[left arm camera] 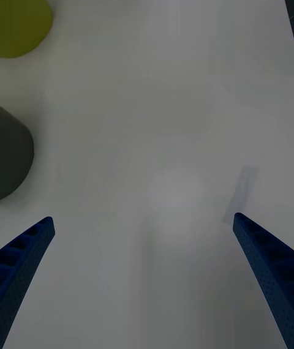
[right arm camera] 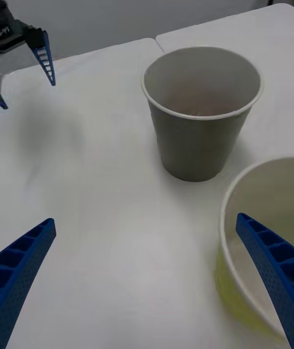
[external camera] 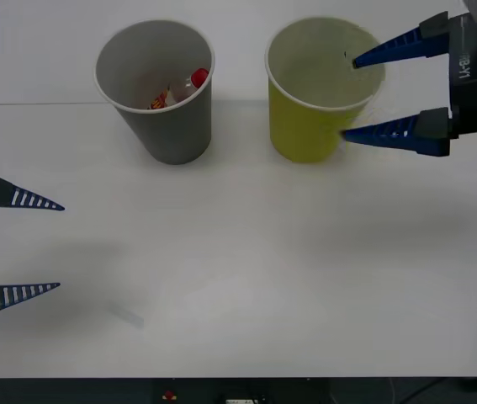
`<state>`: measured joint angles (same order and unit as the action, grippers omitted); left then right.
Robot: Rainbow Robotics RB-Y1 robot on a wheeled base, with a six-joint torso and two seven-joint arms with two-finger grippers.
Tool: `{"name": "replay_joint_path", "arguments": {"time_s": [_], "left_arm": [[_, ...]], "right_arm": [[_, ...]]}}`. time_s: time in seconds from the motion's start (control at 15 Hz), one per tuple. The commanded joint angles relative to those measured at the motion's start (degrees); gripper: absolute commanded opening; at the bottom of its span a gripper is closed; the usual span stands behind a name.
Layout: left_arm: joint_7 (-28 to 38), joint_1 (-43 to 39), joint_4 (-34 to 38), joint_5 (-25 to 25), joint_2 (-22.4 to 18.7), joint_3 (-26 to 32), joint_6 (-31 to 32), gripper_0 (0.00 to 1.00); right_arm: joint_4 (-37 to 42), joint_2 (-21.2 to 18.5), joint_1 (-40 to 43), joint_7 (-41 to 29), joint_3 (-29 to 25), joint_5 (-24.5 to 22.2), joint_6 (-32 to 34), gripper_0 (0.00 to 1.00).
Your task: Put the can into the green bin and the plastic bottle into the gray bin
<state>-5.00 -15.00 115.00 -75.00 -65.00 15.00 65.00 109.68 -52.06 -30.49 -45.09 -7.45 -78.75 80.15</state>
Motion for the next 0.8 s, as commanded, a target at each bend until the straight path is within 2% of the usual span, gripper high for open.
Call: {"name": "replay_joint_path", "arguments": {"time_s": [0.07, 0.4, 0.8], "left_arm": [[0.0, 0.0, 0.0, 0.0, 0.0, 0.0, 0.0, 1.00], [0.0, 0.0, 0.0, 0.0, 0.0, 0.0, 0.0, 1.00], [0.0, 0.0, 0.0, 0.0, 0.0, 0.0, 0.0, 1.00]], "right_arm": [[0.0, -0.1, 4.7, 6.0, -4.8, 1.5, 5.4, 1.00], [0.0, -0.1, 14.1, 17.1, -10.5, 3.5, 8.4, 1.00], [0.0, -0.1, 24.3, 28.3, -13.6, 5.5, 8.5, 1.00]]}}
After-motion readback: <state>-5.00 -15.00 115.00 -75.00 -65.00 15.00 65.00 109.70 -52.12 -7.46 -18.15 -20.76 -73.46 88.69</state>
